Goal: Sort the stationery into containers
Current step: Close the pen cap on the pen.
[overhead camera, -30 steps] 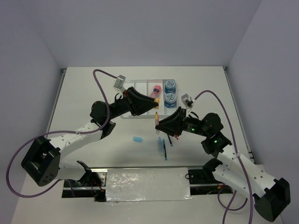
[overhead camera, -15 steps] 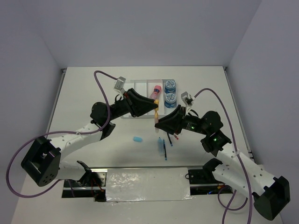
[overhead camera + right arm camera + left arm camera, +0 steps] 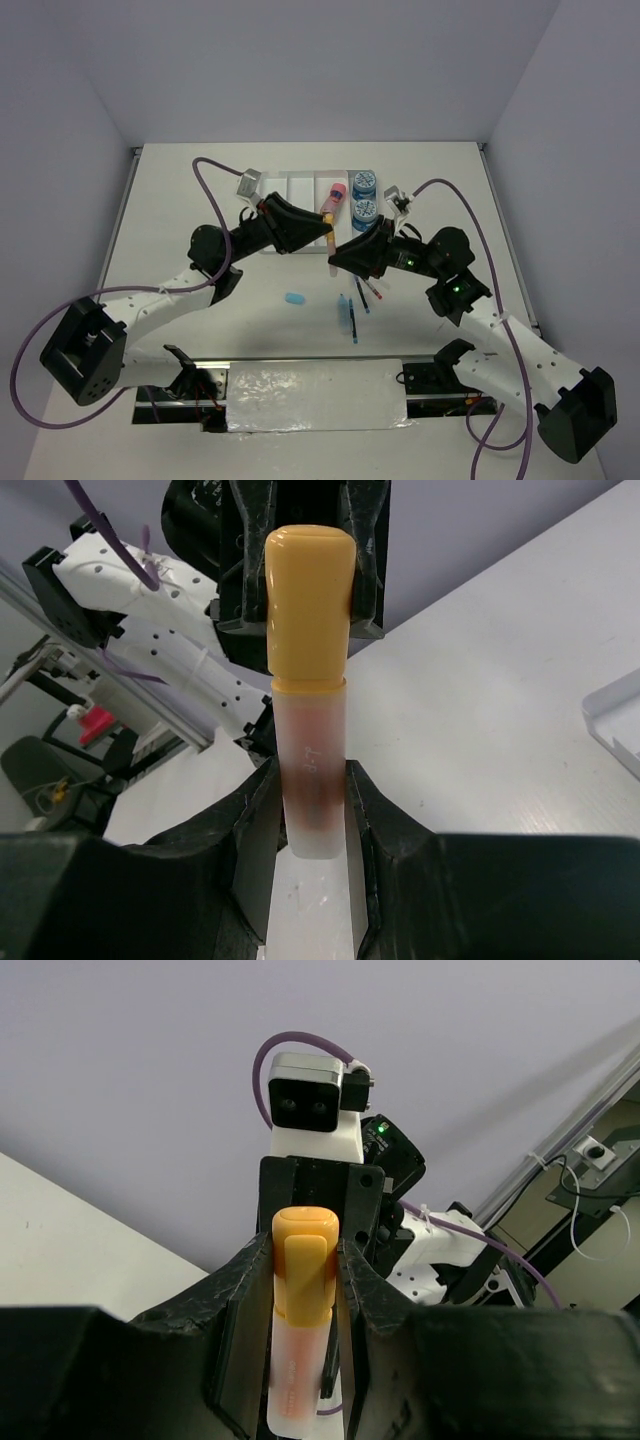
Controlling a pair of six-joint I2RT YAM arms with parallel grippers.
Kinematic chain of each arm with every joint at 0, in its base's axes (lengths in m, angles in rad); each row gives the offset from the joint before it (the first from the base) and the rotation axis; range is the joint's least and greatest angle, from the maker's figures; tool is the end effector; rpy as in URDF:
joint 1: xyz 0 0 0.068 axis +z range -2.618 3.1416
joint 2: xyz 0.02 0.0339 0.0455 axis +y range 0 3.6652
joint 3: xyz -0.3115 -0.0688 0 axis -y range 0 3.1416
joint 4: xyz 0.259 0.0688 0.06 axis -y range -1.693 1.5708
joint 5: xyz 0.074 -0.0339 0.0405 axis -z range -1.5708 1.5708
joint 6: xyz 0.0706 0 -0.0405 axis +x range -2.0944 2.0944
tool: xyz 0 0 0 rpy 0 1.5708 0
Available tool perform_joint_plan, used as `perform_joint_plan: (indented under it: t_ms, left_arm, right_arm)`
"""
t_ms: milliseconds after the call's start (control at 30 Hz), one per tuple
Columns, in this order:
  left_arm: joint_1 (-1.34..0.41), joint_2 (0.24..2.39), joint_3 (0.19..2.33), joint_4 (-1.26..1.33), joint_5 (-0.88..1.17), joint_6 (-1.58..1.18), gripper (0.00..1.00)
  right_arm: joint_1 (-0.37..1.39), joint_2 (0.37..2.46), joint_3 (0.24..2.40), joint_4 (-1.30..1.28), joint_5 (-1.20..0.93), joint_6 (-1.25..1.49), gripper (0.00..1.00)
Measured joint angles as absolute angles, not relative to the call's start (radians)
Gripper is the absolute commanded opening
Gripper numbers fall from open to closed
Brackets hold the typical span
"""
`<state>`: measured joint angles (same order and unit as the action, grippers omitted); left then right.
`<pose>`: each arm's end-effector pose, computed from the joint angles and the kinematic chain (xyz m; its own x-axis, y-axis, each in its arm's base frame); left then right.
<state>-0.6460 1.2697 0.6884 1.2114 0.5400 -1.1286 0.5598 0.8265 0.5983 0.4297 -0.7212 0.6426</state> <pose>0.2063 -0.2010 0.3982 -0.5651 -0.5448 -0.6196 0.7881 -0.1345 -0.6006 0.1441 0.1453 0.3679 -0.4317 0.2606 -0.8635 -0.8597 0.1707 0.4814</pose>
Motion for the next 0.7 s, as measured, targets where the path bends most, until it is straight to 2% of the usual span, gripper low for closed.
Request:
perform_joint_plan:
  t_ms: [100, 167, 200, 233, 400, 567, 700]
  left_arm:
    - [-0.642, 1.265, 0.682, 1.224, 0.527, -1.129, 0.11]
    - [-0.638, 1.262, 0.681, 1.241, 0.521, -1.129, 0.21]
    - [-0.635, 1.259, 0.681, 1.250, 0.516, -1.131, 0.22]
    - [-0.633, 1.254, 0.681, 1.266, 0.509, -1.131, 0.30]
    - [-0.630, 1.211, 0.685, 1.285, 0.499, -1.121, 0.50]
    - [-0.645, 1.193, 0.692, 1.160, 0.578, -1.068, 0.63]
    - [-0.645, 1.182, 0.717, 1.085, 0.601, -1.038, 0.64]
  right_arm:
    - [0.557, 0.858, 0.617, 0.448, -0.737, 0.674, 0.00]
    - [0.556, 0.886, 0.652, 0.442, -0.759, 0.692, 0.00]
    - [0.556, 0.900, 0.675, 0.440, -0.765, 0.693, 0.00]
    - [0.556, 0.915, 0.704, 0.432, -0.778, 0.697, 0.00]
    - [0.556, 0.951, 0.780, 0.432, -0.846, 0.691, 0.00]
    - [0.545, 0.929, 0.808, 0.432, -0.829, 0.630, 0.00]
    - [0.544, 0.912, 0.815, 0.402, -0.824, 0.584, 0.00]
